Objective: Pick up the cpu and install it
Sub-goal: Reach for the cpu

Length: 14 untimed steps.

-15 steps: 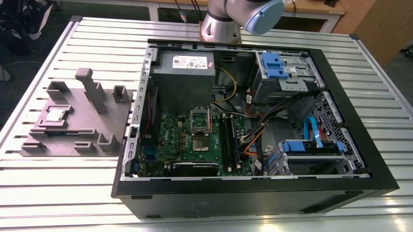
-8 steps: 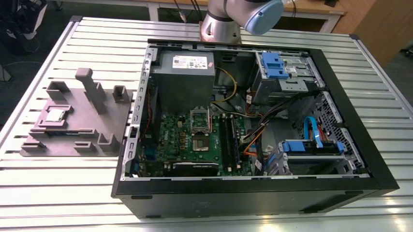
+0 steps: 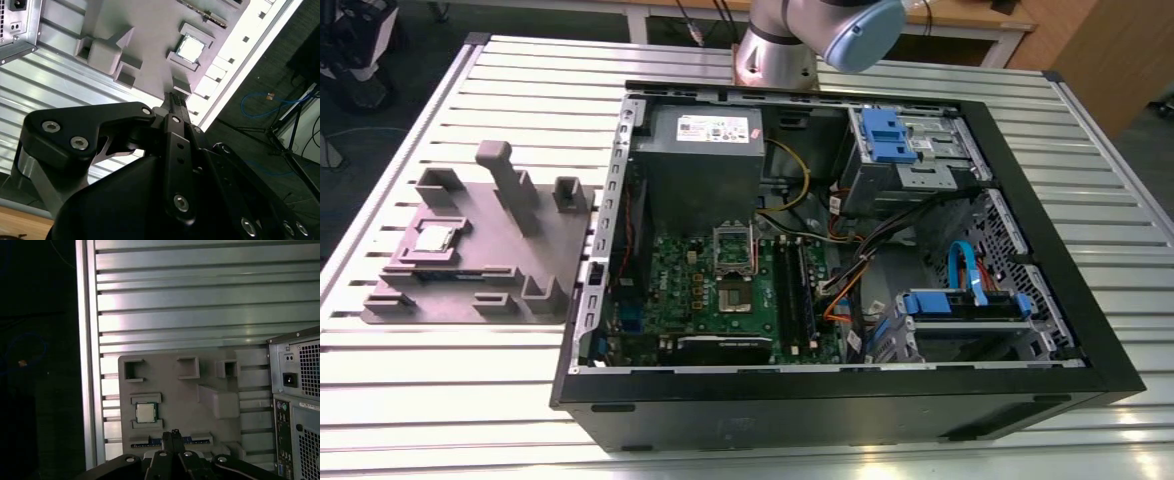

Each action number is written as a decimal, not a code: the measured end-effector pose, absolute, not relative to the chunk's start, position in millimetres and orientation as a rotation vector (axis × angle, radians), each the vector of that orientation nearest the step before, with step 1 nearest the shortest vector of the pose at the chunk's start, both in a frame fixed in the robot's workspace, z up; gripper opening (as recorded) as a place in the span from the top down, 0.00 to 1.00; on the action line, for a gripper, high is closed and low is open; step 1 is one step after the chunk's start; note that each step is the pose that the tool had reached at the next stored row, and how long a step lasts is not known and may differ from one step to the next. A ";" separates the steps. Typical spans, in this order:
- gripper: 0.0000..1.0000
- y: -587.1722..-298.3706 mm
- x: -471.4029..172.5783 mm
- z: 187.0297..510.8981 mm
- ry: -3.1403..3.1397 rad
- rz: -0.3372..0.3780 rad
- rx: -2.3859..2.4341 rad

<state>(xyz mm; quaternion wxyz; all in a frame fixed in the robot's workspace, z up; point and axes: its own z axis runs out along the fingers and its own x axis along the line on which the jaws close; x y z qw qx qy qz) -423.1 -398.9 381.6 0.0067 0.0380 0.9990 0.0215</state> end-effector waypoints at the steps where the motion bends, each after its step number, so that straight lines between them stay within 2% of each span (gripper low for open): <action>1: 0.90 -398.9 -424.3 381.6 3.125 0.067 0.119; 14: 0.90 -399.0 -439.3 381.5 3.125 0.067 0.119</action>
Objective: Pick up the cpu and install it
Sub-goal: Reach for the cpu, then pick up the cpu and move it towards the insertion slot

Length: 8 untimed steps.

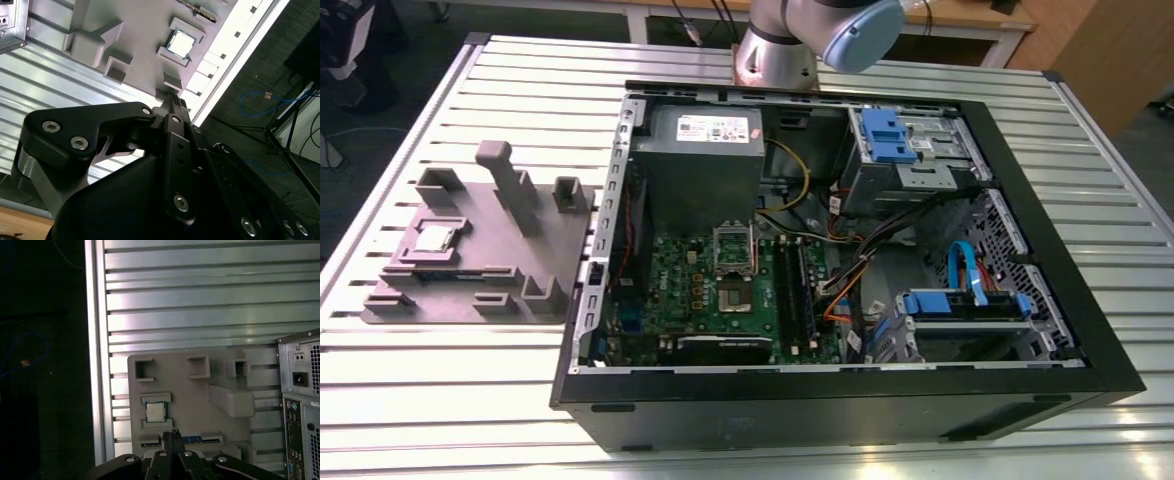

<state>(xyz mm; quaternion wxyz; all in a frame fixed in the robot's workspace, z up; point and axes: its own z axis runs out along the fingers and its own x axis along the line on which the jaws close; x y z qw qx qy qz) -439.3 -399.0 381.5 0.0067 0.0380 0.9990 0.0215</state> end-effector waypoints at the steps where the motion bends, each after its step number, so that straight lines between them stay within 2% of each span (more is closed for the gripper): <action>1: 0.90 -399.0 -439.4 381.5 3.125 0.067 0.119; 8: 0.90 -398.9 -440.5 381.5 3.125 0.067 0.119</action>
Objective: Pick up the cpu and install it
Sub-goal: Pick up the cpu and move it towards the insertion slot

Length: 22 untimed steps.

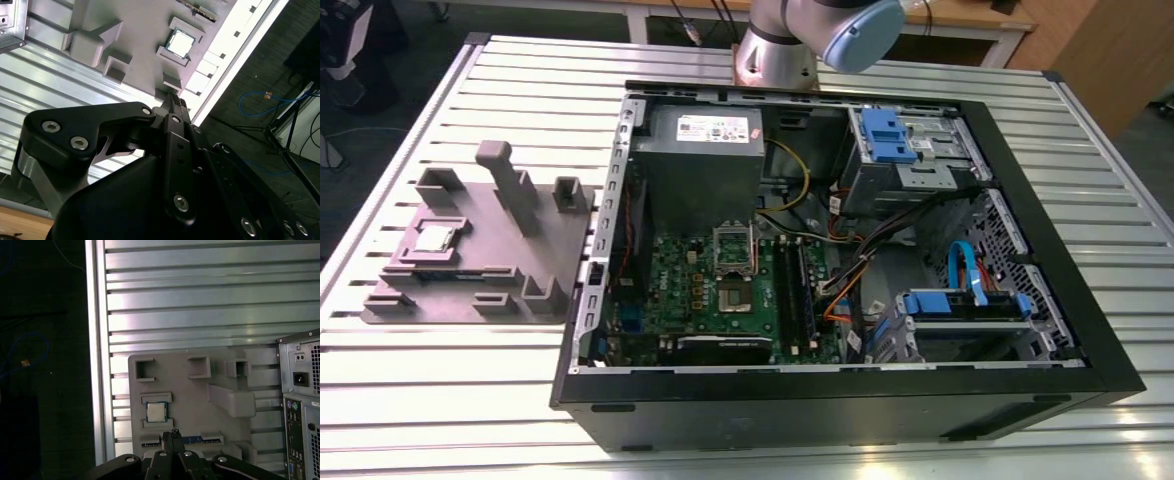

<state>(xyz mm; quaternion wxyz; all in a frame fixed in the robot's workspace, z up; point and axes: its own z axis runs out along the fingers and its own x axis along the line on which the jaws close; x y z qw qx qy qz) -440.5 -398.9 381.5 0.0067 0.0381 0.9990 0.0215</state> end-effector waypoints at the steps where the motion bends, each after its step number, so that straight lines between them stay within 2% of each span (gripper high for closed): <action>1: 0.90 -398.9 -440.5 381.5 3.125 0.067 0.119; 6: 0.89 -398.9 -440.6 381.5 3.125 0.067 0.119; 8: 0.77 -398.9 -440.7 381.5 3.125 0.067 0.119; 9: 0.77 -398.9 -440.7 381.5 3.125 0.067 0.119; 10: 0.71 -398.9 -440.7 381.5 3.125 0.067 0.119; 11: 0.71 -398.9 -440.7 381.5 3.125 0.067 0.119; 14: 0.53 -398.9 -440.8 381.5 3.125 0.067 0.119; 17: 0.47 -398.9 -440.9 381.5 3.125 0.067 0.119; 18: 0.41 -399.0 -440.9 381.5 3.125 0.067 0.119; 22: 0.41 -398.9 -441.0 381.5 3.125 0.067 0.119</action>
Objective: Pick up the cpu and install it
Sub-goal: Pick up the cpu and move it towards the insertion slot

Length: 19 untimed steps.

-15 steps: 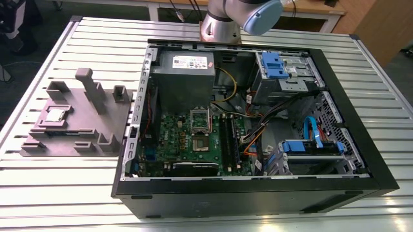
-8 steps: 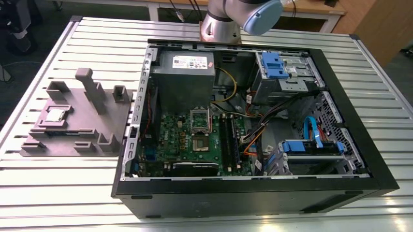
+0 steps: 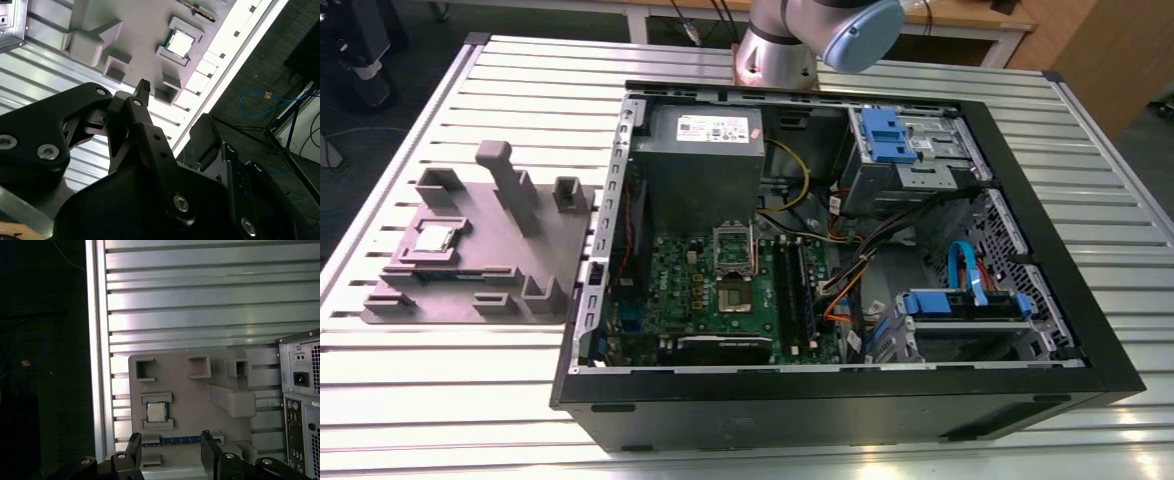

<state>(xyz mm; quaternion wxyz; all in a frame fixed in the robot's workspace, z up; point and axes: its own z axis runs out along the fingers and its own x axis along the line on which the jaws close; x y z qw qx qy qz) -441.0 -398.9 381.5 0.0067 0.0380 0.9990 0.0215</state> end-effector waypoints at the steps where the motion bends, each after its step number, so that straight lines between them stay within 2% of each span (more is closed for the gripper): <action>1: 0.41 -398.9 -441.0 381.4 3.125 0.067 0.119; 19: 0.41 -399.0 -441.2 373.1 3.126 0.068 0.119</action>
